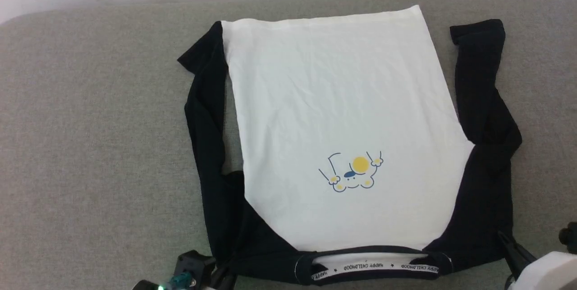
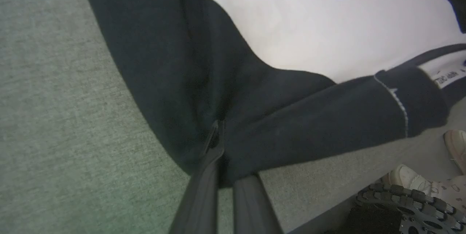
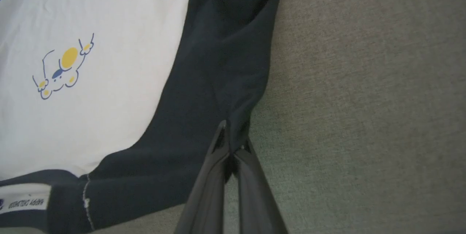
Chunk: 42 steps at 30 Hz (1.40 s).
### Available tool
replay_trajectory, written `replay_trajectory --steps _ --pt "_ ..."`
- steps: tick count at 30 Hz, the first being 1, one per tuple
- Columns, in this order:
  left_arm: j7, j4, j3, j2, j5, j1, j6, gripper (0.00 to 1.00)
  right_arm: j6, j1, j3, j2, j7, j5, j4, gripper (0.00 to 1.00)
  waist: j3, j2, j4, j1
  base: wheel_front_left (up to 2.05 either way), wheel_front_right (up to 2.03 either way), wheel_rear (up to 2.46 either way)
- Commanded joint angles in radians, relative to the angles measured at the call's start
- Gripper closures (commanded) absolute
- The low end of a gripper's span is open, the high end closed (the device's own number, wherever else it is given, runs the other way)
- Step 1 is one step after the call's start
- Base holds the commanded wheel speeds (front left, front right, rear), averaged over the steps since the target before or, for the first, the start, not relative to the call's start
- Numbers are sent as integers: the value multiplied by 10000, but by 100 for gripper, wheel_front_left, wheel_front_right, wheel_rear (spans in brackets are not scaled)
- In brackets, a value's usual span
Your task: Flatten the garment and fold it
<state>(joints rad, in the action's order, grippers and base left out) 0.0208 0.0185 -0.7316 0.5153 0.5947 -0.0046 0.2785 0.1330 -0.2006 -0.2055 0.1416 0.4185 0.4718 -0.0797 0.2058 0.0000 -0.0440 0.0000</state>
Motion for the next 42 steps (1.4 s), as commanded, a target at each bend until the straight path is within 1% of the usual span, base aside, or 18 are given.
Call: replay_trajectory --steps 1,2,3,7,8,9,10,11,13,16,21,24,27,29,31,35,37,42 --pt "-137 -293 1 -52 -156 -242 -99 100 -23 203 -3 -19 -126 -118 157 100 -90 0 2 0 0 0 0" --pt "-222 -519 -42 -135 -195 -348 -173 95 -23 296 47 -28 -191 -141 292 100 -146 0 -3 0 0 0 0" --pt "-275 -725 -69 -226 -179 -419 -239 82 -23 376 99 -36 -252 -160 434 86 -197 0 -11 0 0 0 0" --pt "-182 -1558 -310 -484 -30 -582 -628 69 -23 610 257 -69 -411 -132 1004 55 -314 0 -23 0 0 0 0" --pt "-140 -1763 -378 -542 1 -630 -734 60 -23 640 302 -73 -406 -111 1137 50 -327 0 -10 0 0 0 0" --pt "-139 -1927 -392 -607 43 -674 -788 53 -23 670 352 -74 -417 -92 1242 14 -334 0 0 0 0 0 0" --pt "-153 -2057 -396 -657 70 -710 -814 28 -23 700 387 -74 -443 -80 1330 0 -337 0 3 0 0 0 0" --pt "-168 -2163 -412 -697 75 -745 -839 0 -23 720 444 -48 -437 -74 1413 0 -339 0 9 0 0 0 0" --pt "-428 -2199 -275 -865 212 -737 -813 0 -23 698 578 33 -434 10 1439 0 -358 0 49 0 0 0 0" --pt "-743 -2010 -79 -880 438 -503 -791 0 -23 534 513 172 -339 225 1096 0 -432 0 108 0 0 0 0" --pt "-903 -358 666 -305 1272 552 -481 0 -23 1 -284 323 -207 295 -396 0 -653 0 247 0 0 0 0" --pt "-1351 1126 1570 166 1576 1116 102 0 -23 -122 -914 265 -688 -370 -1534 0 -745 0 334 0 0 0 0" --pt "-2332 2248 2530 372 937 1172 1072 0 -23 -129 -1116 198 -1380 -1400 -2451 0 -768 0 420 0 0 0 0" --pt "-2651 2751 2885 171 459 1091 1405 0 -23 -116 -1015 144 -1863 -2110 -2903 0 -766 0 451 0 0 0 0" --pt "-2780 2947 3056 -33 -390 946 1710 0 -23 -77 -825 134 -2403 -2916 -3203 0 -761 0 459 0 0 0 0" --pt "-2819 2997 3190 -888 -2027 775 2071 0 -23 6 -471 -123 -3542 -4304 -3247 0 -755 0 457 0 0 0 0" --pt "-2821 2732 3203 -1371 -2490 918 2059 0 -23 15 -508 -481 -3979 -4680 -3009 0 -772 0 455 0 0 0 0" --pt "-2823 1945 3398 -2307 -2844 1165 1521 0 -23 -135 -120 -818 -4454 -5243 -2299 0 -727 0 441 0 0 0 0"
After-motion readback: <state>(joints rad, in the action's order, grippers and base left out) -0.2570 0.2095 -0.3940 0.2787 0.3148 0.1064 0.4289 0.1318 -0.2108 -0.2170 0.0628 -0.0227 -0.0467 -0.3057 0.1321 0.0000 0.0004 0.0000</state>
